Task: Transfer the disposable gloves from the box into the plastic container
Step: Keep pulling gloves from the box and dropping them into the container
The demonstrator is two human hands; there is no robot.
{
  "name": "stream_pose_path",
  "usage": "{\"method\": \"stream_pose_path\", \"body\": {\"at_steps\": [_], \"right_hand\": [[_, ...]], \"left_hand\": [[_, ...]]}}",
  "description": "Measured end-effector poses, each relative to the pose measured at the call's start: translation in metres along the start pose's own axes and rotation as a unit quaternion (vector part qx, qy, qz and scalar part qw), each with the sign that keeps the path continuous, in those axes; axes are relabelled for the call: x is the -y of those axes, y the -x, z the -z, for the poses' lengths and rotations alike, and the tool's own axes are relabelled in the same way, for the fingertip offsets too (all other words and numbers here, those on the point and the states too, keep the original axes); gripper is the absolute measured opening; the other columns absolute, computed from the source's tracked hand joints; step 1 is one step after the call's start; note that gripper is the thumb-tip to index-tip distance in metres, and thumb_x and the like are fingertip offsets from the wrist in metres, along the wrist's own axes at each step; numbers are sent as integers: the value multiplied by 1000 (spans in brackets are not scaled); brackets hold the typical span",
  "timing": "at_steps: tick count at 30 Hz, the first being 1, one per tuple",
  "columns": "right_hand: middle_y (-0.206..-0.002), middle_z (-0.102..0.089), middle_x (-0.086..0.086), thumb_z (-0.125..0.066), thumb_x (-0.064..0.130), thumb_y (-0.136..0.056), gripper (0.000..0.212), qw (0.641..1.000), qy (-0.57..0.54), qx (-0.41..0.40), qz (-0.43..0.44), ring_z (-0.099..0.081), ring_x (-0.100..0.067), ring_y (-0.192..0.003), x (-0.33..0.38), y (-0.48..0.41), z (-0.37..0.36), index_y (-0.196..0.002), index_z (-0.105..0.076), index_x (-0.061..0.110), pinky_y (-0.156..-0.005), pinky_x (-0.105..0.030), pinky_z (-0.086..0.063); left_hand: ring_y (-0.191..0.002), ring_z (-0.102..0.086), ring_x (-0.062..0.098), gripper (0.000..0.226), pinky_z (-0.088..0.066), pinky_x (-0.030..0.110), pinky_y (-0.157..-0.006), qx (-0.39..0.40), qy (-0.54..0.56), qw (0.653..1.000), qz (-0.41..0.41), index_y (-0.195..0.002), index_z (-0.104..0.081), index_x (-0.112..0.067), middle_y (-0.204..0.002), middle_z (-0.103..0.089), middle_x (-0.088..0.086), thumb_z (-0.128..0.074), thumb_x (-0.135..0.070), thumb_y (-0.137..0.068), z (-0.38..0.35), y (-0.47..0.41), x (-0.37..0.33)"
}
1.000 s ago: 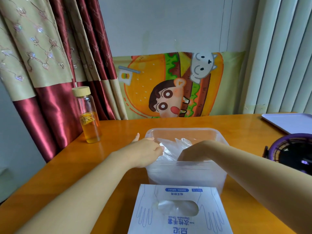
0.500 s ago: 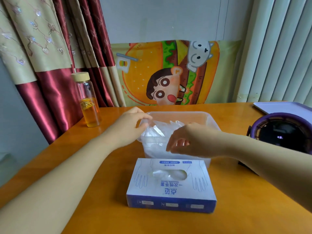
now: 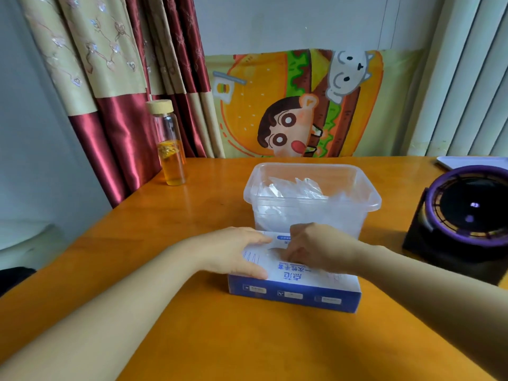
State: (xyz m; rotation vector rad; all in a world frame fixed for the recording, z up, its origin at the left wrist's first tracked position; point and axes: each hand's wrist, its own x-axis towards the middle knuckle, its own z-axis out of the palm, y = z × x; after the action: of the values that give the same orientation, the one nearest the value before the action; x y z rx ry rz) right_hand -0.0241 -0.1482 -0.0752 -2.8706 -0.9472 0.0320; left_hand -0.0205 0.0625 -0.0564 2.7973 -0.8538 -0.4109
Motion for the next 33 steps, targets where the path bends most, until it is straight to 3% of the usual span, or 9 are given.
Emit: {"method": "stream_pose_path", "body": {"at_steps": [3, 11, 15, 20, 23, 26, 28, 31, 33], "right_hand": [[-110, -58, 6, -55, 26, -94, 22, 999, -6, -45, 3, -59, -12, -96, 4, 4, -3, -109, -70, 25, -78, -23, -51], [-111, -51, 8, -49, 31, -97, 20, 983, -2, -177, 40, -53, -13, -76, 28, 8, 18, -106, -65, 21, -65, -23, -40], [-101, -58, 0, -50, 22, -97, 16, 967, -38, -251, 22, -60, -25, -81, 26, 12, 45, -101, -63, 14, -69, -39, -48], [-85, -61, 3, -50, 11, -95, 10, 908, -150, -386, -58, -57, -13, -79, 15, 17, 101, -95, -60, 14, -63, -12, -40], [-76, -60, 10, -51, 15, -95, 14, 898, -186, -385, -99, -56, -3, -70, 11, 19, 113, -85, -58, 20, -59, -7, -39], [-59, -50, 7, -50, 19, -95, 26, 891, -228, -356, -167, -43, 0, -43, 3, 24, 113, -73, -62, 12, -40, -8, -28], [-60, -45, -2, -48, 24, -96, 32, 877, -280, -326, -212, -34, -5, -44, 0, 26, 112, -77, -65, 5, -39, -16, -25], [-74, -57, -7, -49, 26, -97, 30, 835, -394, -297, -244, -48, -15, -62, 3, 25, 110, -78, -69, 16, -51, -21, -36], [-80, -63, -12, -51, 25, -96, 28, 830, -411, -282, -249, -53, -15, -61, 3, 22, 110, -91, -71, 7, -48, -17, -42]], "left_hand": [[-137, -30, 8, 77, -31, 31, -112, 17, 0, 1000, -2, -148, -32, -31, -154, -28, -14, -65, -53, -82, 0, -3, -1], [-126, -41, 12, 64, -45, 26, -96, 24, 33, 999, 6, -139, -42, -35, -145, -38, -13, -69, -47, -82, 4, 3, -11], [-126, -41, 13, 63, -41, 19, -85, 38, 22, 999, -14, -140, -41, -34, -146, -37, -13, -68, -45, -84, 7, 3, -16], [-126, -41, 10, 76, -39, 24, -98, 41, 10, 999, 7, -144, -37, -31, -145, -39, -12, -71, -53, -78, 8, 0, -14], [-129, -42, 8, 78, -37, 25, -102, 14, 20, 999, 36, -145, -36, -32, -146, -40, -15, -68, -56, -78, 16, 5, -18], [-117, -54, 5, 86, -47, 27, -99, -56, 134, 988, 54, -146, -31, -31, -137, -50, -13, -68, -60, -73, 34, 13, -25], [-123, -50, 6, 109, -46, 28, -100, -112, 172, 977, 52, -152, -11, -32, -146, -39, -11, -65, -68, -63, 46, 16, -32], [-145, -16, 8, 131, -31, 35, -113, -179, 163, 970, 27, -145, 24, -41, -159, 5, -18, -62, -75, -53, 51, 14, -48], [-146, -3, 6, 132, -25, 38, -116, -218, 187, 958, -10, -142, 29, -44, -156, 15, -22, -64, -73, -54, 51, 10, -61]]}}
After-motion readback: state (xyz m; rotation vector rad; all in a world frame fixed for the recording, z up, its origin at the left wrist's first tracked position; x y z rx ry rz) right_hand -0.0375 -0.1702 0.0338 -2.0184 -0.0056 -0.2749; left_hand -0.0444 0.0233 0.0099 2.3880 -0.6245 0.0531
